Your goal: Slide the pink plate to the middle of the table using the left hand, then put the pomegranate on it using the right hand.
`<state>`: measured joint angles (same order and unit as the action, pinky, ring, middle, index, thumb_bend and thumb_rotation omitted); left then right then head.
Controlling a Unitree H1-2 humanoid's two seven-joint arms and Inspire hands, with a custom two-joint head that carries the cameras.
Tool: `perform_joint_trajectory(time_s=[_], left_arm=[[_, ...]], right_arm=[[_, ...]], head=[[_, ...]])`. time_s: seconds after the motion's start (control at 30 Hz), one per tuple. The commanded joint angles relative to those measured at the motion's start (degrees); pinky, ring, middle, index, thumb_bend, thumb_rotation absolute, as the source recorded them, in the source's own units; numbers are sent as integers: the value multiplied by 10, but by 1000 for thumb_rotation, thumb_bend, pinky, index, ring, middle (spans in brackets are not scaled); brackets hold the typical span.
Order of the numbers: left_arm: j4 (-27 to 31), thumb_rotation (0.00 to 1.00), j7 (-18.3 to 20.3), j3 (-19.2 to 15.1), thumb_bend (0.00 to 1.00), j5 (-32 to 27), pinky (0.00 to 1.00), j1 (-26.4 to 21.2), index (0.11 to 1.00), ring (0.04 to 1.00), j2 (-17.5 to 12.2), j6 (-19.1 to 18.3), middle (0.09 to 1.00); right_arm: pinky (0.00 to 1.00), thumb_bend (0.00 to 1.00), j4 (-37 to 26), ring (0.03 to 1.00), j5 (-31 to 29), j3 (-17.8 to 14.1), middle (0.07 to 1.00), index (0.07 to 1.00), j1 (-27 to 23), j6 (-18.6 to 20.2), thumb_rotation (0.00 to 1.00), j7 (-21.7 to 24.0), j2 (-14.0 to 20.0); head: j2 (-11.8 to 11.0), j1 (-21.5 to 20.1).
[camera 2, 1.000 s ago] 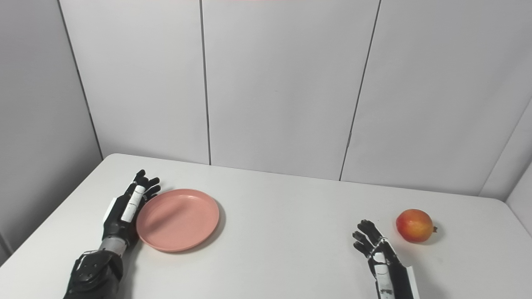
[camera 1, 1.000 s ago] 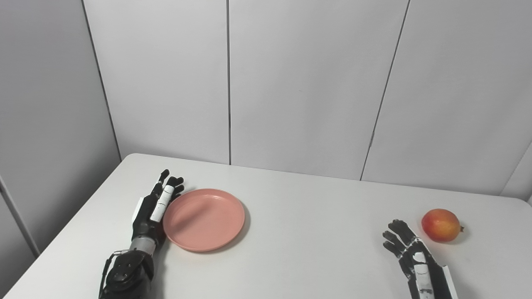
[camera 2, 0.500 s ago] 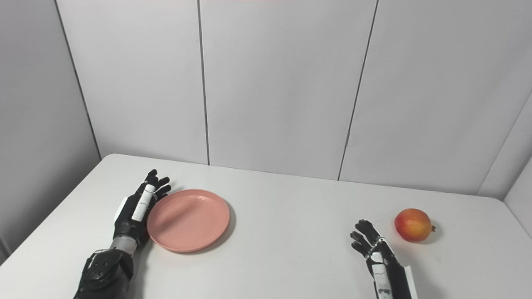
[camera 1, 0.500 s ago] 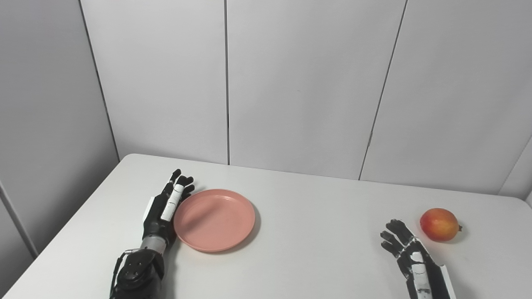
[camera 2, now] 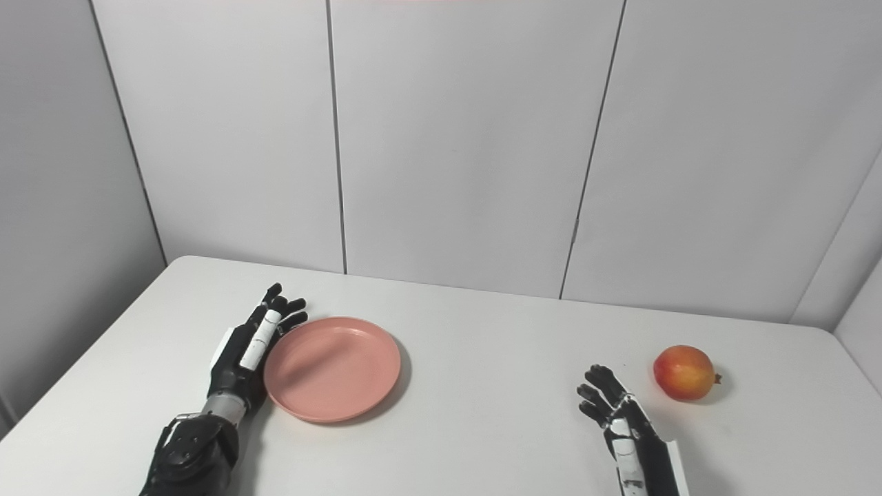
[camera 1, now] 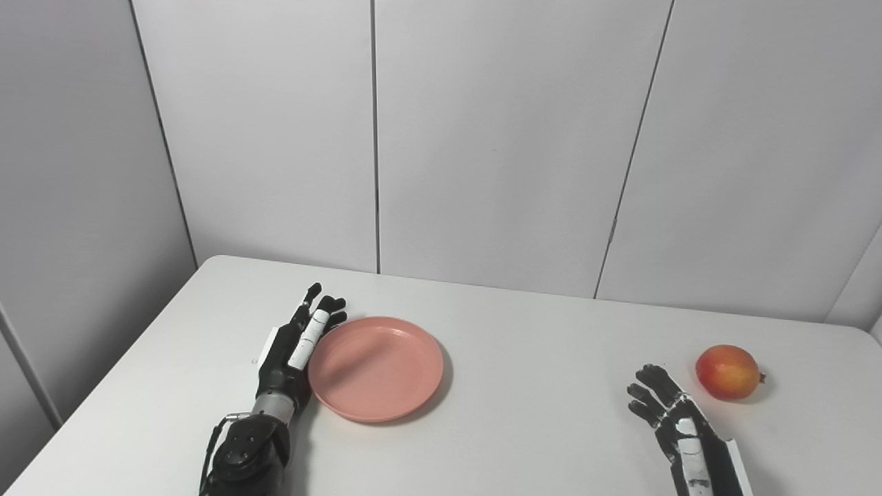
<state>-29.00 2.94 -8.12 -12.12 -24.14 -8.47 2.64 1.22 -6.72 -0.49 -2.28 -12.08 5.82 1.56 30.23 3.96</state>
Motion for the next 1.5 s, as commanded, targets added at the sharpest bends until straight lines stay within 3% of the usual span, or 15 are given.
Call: perform_joint_trajectory(time_s=[0.0, 0.27, 0.6, 0.97, 1.47], left_arm=[[-5, 731, 7, 7, 887, 3, 866, -6, 953, 841, 11, -17, 841], [-4, 744, 2, 14, 896, 8, 856, -8, 987, 839, 17, -24, 846], [12, 733, 3, 14, 902, 5, 860, -6, 950, 832, 31, -40, 833], [24, 772, 10, 20, 897, 11, 859, -6, 961, 837, 36, -48, 835], [40, 765, 12, 37, 890, 14, 833, -2, 943, 812, 55, -68, 817]], right_arm=[[829, 806, 11, 821, -1, 6, 855, 821, 17, 5, 881, -2, -11], [828, 781, 4, 823, 7, 9, 859, 825, 16, 16, 852, -6, -14], [829, 787, -15, 827, 17, 14, 866, 830, 17, 36, 854, -11, -22], [812, 785, -35, 820, 37, 26, 859, 833, 12, 55, 855, -27, -36], [806, 761, -53, 803, 38, 30, 846, 817, 9, 78, 826, -32, -47]], head=[[2, -3], [11, -20], [25, -43], [59, -112], [70, -136]])
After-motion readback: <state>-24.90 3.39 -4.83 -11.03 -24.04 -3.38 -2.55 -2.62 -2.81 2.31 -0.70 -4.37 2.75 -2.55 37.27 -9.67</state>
